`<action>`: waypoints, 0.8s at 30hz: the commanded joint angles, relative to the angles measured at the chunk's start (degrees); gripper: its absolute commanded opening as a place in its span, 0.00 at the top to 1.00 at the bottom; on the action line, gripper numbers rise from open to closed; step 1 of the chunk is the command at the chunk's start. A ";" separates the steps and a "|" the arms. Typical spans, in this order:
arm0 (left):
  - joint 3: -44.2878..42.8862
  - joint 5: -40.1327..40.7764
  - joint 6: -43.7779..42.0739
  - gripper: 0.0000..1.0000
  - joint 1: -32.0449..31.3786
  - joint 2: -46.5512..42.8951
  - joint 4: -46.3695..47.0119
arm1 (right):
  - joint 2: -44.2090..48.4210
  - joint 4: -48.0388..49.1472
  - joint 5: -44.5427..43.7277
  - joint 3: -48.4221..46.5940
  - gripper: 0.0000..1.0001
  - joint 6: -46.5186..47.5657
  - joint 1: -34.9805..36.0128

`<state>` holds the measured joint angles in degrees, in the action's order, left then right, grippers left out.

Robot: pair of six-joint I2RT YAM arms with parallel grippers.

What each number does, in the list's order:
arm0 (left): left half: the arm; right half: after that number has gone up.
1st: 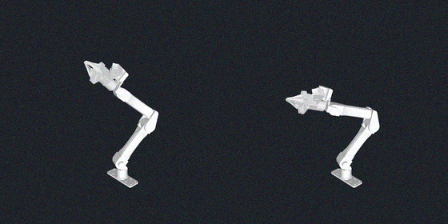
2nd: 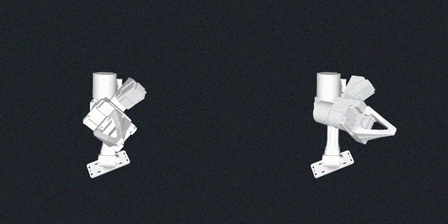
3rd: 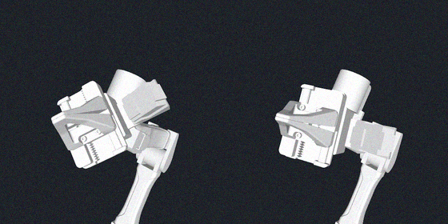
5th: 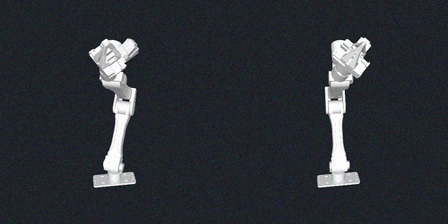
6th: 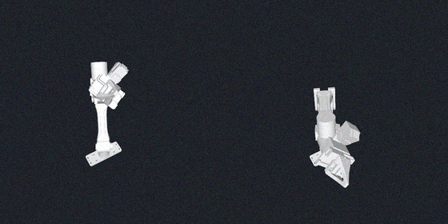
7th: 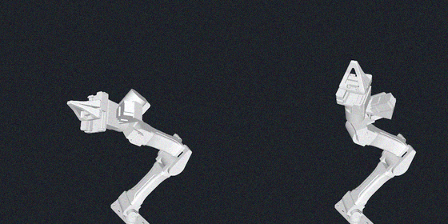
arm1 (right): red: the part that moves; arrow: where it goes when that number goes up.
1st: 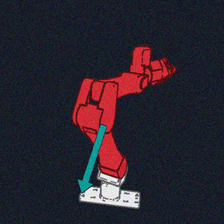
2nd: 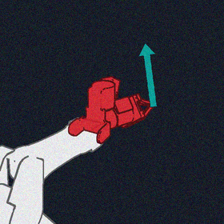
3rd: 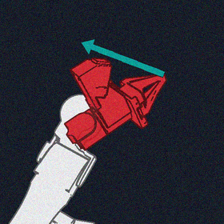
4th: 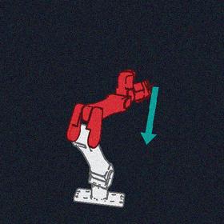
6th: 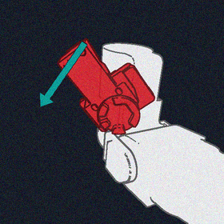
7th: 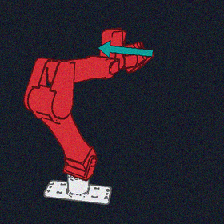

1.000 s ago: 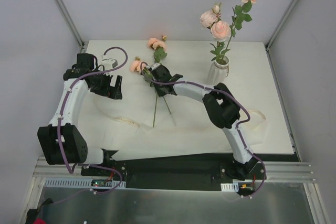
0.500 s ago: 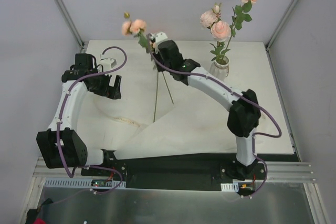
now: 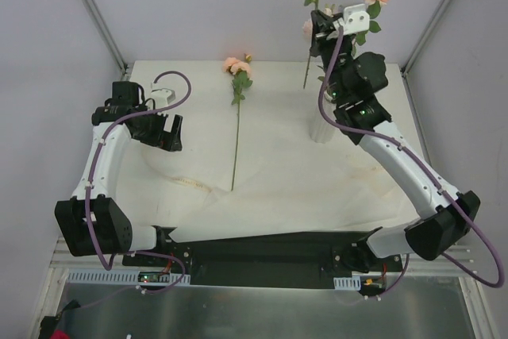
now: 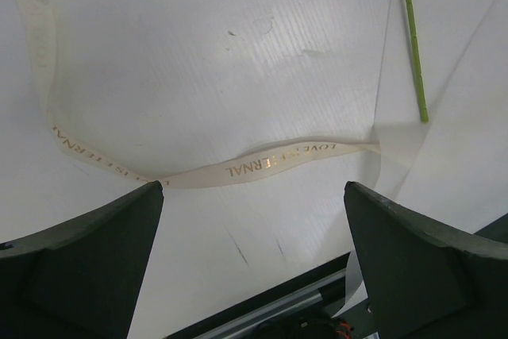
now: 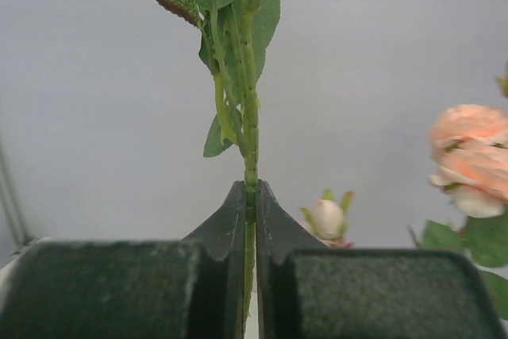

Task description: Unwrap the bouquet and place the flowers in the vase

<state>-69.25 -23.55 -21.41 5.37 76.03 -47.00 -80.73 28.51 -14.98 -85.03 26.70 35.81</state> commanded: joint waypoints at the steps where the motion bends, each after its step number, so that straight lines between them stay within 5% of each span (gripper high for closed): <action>1: -1.76 -2.55 -0.83 0.02 0.43 -1.59 -1.69 | 3.99 9.44 -0.30 3.20 0.99 3.36 -4.16; 9: -1.94 -3.52 -1.00 0.03 0.52 -1.06 -1.69 | 8.48 24.55 -14.88 12.96 0.99 11.88 -9.00; 24: -3.26 -4.31 -0.39 0.04 0.44 0.26 -1.60 | 8.22 38.72 -17.80 24.30 0.99 9.52 -13.57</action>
<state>-70.15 -25.78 -21.50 5.37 76.31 -47.48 -73.56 58.28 -31.09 -61.69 38.54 23.70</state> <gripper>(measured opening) 0.964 0.034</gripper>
